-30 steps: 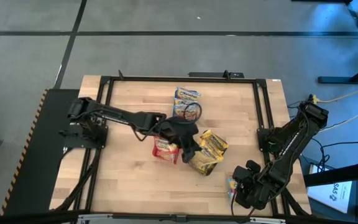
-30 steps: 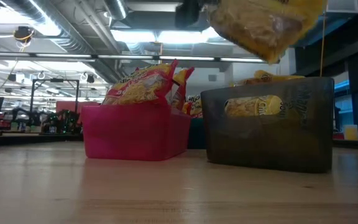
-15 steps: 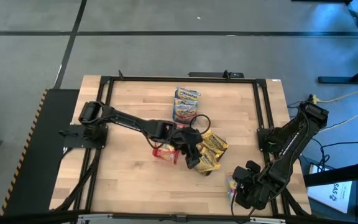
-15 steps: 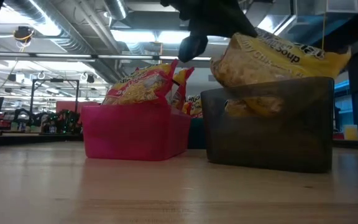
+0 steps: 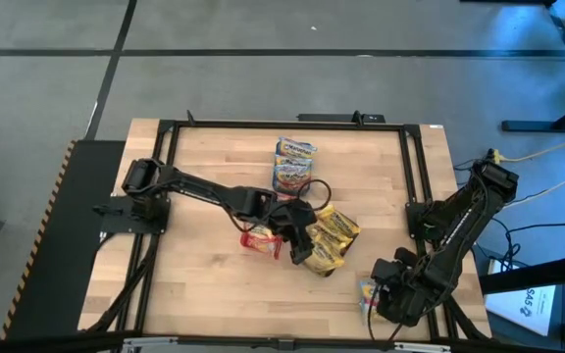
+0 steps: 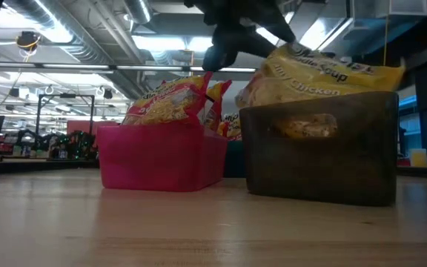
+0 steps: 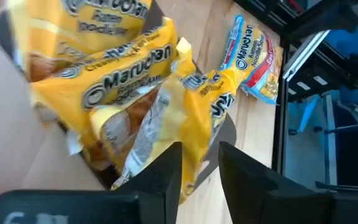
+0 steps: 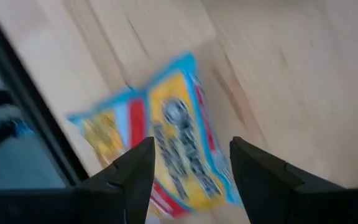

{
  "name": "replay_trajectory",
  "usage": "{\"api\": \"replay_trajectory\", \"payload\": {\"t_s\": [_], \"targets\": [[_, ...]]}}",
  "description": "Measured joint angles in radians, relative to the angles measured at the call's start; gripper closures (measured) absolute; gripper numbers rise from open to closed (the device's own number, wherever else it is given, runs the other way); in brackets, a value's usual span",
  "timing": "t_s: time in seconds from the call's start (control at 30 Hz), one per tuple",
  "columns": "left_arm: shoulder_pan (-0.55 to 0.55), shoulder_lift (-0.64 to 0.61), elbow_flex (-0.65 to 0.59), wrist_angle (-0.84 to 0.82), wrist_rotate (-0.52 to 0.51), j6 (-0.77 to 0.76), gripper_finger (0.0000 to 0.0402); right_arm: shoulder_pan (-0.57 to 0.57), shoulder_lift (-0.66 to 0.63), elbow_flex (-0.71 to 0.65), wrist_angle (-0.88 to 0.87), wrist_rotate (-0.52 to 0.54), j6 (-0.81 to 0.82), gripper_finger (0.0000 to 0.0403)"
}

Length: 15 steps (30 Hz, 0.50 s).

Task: Sort Maruchan noodles
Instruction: Put the yellow bag into the black bin

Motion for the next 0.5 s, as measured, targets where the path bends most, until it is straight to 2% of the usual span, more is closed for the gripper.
{"api": "replay_trajectory", "payload": {"t_s": [0.2, 0.5], "targets": [[0.011, -0.036, 0.002, -0.168, 0.001, -0.002, 0.03, 0.0, 0.0, -0.005, -0.067, -0.119, -0.028, 0.0198], [-0.031, -0.025, 0.0, -0.186, -0.059, -0.023, 0.0299, 0.0, 0.0, -0.008, -0.049, -0.138, -0.033, 0.0198]]}}
